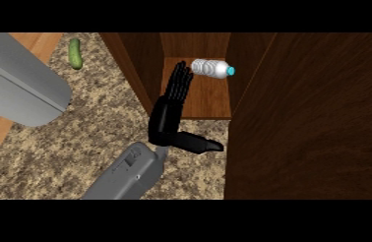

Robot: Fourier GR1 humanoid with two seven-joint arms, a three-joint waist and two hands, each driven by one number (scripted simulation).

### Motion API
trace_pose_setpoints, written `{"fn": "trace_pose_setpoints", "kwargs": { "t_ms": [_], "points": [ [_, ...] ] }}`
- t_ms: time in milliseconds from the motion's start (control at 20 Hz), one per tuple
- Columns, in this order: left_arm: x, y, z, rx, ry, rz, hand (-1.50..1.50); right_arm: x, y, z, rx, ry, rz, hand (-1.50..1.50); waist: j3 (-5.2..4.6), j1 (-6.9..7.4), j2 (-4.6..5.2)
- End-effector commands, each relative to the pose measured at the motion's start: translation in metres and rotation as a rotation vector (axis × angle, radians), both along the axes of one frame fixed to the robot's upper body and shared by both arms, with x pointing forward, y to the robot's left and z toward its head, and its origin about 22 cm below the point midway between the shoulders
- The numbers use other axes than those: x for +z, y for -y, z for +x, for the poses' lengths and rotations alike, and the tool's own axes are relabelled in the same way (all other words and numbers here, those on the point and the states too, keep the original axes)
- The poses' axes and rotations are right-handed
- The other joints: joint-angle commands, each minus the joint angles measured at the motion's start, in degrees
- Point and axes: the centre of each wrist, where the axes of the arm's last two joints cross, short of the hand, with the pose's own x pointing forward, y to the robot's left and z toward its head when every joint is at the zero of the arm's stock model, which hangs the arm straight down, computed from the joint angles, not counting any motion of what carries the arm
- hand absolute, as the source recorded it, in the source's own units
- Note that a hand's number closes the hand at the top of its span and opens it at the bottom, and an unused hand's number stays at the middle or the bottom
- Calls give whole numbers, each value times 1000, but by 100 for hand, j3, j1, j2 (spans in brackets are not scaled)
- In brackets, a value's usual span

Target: Pick up the bottled water, place it into the cabinet and close the cabinet

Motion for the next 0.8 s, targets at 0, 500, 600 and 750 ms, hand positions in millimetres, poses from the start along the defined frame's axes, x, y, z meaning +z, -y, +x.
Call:
{"fn": "trace_pose_setpoints", "kwargs": {
  "t_ms": [0, 500, 600, 750],
  "points": [
    [-5, -8, -33, -32, -16, -25, 150, 37, -3, -5, 65, 51, -106, -150, -2, -10, 10],
    [1, -78, -82, 28, -36, -21, -150, 41, 0, -4, 427, 35, -243, 150, -1, 9, 1],
    [0, -105, -86, 54, -26, -8, -150, 51, -7, -11, 469, 57, -243, 150, -6, -62, -22],
    [-1, -125, -103, 103, -35, -18, -150, 68, -14, -13, 467, 116, -257, 150, -14, -50, -37]
  ]
}}
